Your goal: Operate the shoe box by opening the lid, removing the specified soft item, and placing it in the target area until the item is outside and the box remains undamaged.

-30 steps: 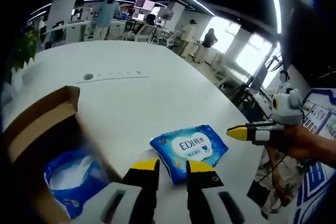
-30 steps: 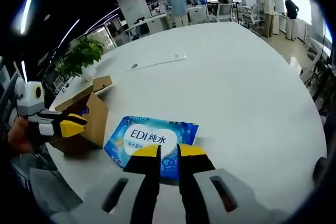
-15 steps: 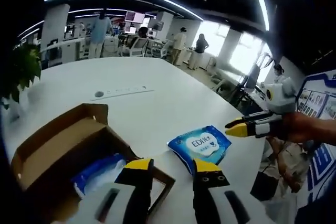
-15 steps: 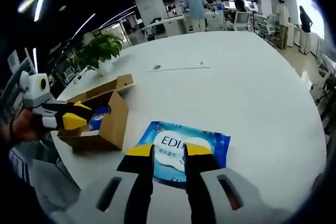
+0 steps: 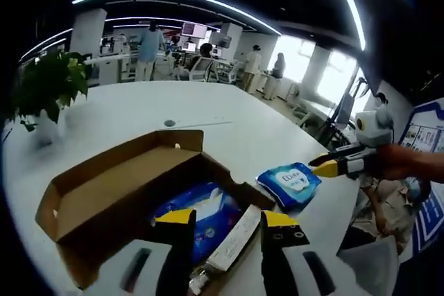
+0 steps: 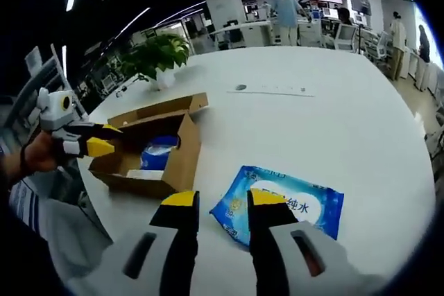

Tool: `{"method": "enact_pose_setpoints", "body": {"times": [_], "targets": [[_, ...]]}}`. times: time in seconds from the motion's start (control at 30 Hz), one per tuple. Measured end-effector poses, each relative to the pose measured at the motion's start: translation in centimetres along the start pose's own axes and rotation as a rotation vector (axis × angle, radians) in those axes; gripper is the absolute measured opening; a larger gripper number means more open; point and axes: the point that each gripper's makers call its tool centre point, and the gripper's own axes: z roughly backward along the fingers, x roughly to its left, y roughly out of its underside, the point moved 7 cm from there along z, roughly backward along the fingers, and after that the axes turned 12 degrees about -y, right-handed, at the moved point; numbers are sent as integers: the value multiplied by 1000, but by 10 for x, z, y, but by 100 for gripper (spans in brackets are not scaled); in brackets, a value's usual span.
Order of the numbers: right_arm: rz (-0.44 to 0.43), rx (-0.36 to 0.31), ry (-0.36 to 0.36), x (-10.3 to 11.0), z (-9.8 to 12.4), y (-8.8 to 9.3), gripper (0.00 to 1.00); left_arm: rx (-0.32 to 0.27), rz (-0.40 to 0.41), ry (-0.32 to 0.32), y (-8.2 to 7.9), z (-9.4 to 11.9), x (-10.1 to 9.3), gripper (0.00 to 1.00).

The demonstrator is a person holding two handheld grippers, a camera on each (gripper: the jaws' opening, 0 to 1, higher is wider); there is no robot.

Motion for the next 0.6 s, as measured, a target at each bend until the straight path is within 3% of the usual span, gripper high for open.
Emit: {"method": "enact_pose_setpoints", "body": {"times": [0.33, 0.6], "targets": [[91, 60, -112, 47, -46, -10, 30, -23, 49, -99, 21, 48, 44, 40], [133, 87, -192, 81, -80, -16, 32, -33, 85, -166, 33, 74, 74, 41]]}}
